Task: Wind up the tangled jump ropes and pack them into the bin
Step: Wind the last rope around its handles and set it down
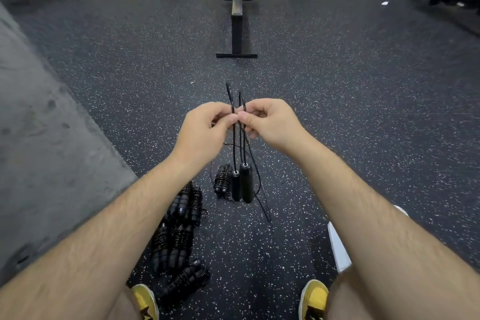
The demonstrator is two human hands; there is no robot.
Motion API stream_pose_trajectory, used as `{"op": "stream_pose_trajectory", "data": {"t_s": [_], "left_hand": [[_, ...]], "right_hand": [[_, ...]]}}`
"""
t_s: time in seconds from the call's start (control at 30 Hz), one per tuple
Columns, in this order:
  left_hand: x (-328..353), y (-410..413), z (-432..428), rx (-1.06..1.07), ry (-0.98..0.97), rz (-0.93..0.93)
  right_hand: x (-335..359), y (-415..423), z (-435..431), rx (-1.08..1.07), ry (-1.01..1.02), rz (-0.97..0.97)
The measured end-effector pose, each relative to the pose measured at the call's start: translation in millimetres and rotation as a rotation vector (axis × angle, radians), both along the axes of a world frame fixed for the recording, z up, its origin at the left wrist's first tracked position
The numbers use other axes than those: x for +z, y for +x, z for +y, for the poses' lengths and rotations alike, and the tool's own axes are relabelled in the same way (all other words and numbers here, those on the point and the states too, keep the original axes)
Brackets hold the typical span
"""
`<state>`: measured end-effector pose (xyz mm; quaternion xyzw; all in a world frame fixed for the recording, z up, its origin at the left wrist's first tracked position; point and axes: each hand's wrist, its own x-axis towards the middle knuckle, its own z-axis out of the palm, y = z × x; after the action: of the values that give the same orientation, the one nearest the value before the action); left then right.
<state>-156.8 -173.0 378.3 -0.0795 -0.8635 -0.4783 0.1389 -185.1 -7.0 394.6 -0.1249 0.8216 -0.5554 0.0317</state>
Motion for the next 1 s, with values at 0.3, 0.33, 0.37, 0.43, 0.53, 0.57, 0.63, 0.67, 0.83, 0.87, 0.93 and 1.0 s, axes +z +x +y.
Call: {"op": "stream_pose_trajectory", "data": {"t_s": [0.3, 0.33, 0.37, 0.43, 0.53, 0.57, 0.63, 0.67, 0.83, 0.87, 0.93, 1.0], "left_hand": [[10.6, -1.6, -1.9, 0.044, 0.24, -0.01], [11.0, -1.8, -2.8, 0.056, 0.248, -0.013], [12.1, -1.5, -3.6, 0.058, 0.262, -0.019], [12.0, -2.2, -5.3, 0.051, 0.29, -0.031], [9.2, -1.9, -5.2, 0.038, 0.319, -0.042], [8.5, -1.0, -4.3, 0.035, 0.323, -0.046], [5.7, -1.0, -4.0, 0.009, 0.29, -0.066], [3.6, -0.8, -4.7, -0.025, 0.246, -0.089], [-15.5, -1.4, -6.8, -0.201, -0.1, -0.247], [-20.4, -1.8, -6.1, -0.209, -0.132, -0.259], [-26.8, -3.4, -4.3, -0.197, -0.107, -0.253], [-25.5, -3.7, -2.3, -0.192, -0.073, -0.232]], "right_hand": [[-2.1, 6.0, -9.1, 0.083, 0.025, -0.059], [-1.5, 7.4, -10.5, 0.09, 0.027, -0.064], [-1.4, 8.7, -12.1, 0.094, 0.034, -0.064], [-1.1, 10.2, -15.5, 0.083, 0.032, -0.059], [1.1, 8.6, -17.3, 0.033, 0.0, -0.038], [1.7, 7.5, -16.6, 0.018, -0.015, -0.022], [4.2, 5.8, -14.6, 0.001, -0.053, 0.006], [5.6, 5.0, -13.8, -0.003, -0.076, 0.012], [11.0, 2.0, -8.0, -0.054, -0.183, 0.01], [12.1, 2.2, -6.6, -0.055, -0.186, 0.017], [12.5, 1.9, -3.3, -0.046, -0.176, 0.031], [12.9, 0.9, -0.7, -0.045, -0.172, 0.047]]}}
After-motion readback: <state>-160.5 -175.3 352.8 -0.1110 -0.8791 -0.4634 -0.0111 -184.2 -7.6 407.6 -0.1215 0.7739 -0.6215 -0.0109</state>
